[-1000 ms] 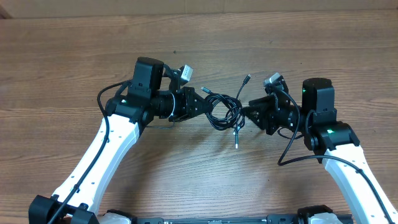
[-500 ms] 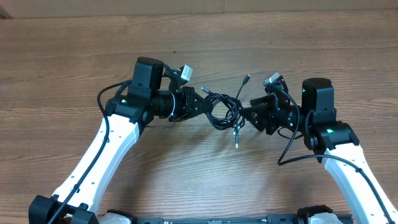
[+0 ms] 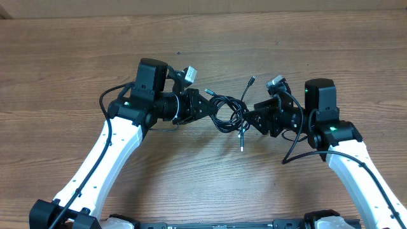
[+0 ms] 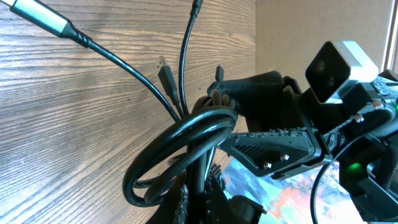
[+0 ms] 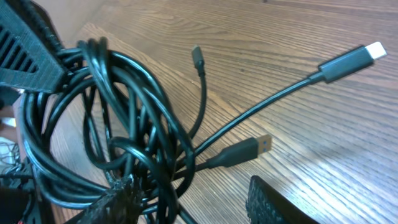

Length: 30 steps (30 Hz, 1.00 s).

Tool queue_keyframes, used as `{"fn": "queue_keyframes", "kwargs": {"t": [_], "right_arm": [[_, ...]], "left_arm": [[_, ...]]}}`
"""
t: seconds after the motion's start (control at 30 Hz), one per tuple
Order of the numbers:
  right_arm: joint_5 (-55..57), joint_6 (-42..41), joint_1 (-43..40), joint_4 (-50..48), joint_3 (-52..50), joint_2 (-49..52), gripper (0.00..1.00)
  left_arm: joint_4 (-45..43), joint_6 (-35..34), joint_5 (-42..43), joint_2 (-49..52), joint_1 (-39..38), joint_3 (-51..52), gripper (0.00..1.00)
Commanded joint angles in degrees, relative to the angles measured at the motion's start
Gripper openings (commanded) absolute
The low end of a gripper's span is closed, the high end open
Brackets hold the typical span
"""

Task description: Untangle cables

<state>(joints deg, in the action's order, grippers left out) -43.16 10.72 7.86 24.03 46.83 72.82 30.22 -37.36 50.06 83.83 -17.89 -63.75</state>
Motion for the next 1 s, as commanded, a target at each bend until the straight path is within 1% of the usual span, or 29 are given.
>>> {"fn": "queue_keyframes", "kwargs": {"t": [0.0, 0.07, 0.2, 0.3, 0.37, 0.43, 0.47, 0.53, 0.57, 0.87, 0.97], "right_arm": [[-1.99, 0.26, -0.42, -0.39, 0.76, -0.02, 0.52], [-1.97, 0.26, -0.42, -0.39, 0.76, -0.04, 0.51], [-2.08, 0.28, -0.42, -0.39, 0.76, -0.04, 0.36], [-4.02, 1.33, -0.42, -0.42, 0.76, -0.04, 0.29], [-4.72, 1.75, -0.42, -0.39, 0.76, -0.04, 0.25], [-4.72, 1.75, -0.42, -0.39, 0.76, -0.02, 0.18], [-4.72, 1.75, -0.42, -0.39, 0.76, -0.02, 0.12], [-4.72, 1.75, -0.42, -0.39, 0.76, -0.04, 0.05], [-4.72, 1.75, -0.42, -0.39, 0.76, -0.04, 0.04], [-4.66, 1.33, -0.42, -0.55, 0.76, -0.04, 0.04], [-4.44, 1.33, -0.44, -2.78, 0.76, -0.04, 0.04]], "left_arm": [[-0.52, -1.05, 0.28, -1.64, 0.31, -0.92, 0.04], [-0.87, -2.14, 0.31, -1.64, 0.31, -0.92, 0.04], [-0.96, -2.51, 0.31, -1.64, 0.28, -0.92, 0.04], [-1.01, -2.51, 0.28, -1.64, 0.24, -0.92, 0.04], [-1.16, -2.51, 0.28, -1.64, 0.24, -0.92, 0.04], [-1.18, -2.51, 0.28, -1.64, 0.24, -0.92, 0.04], [-1.18, -2.51, 0.28, -1.64, 0.24, -0.92, 0.04], [-1.18, -2.51, 0.28, -1.64, 0.24, -0.92, 0.04], [-1.18, -2.54, 0.28, -1.64, 0.24, -0.92, 0.04], [-1.14, -2.97, -1.09, -1.64, 0.24, -0.92, 0.04], [-0.83, -2.93, -1.18, -1.64, 0.22, -0.92, 0.04]]}}
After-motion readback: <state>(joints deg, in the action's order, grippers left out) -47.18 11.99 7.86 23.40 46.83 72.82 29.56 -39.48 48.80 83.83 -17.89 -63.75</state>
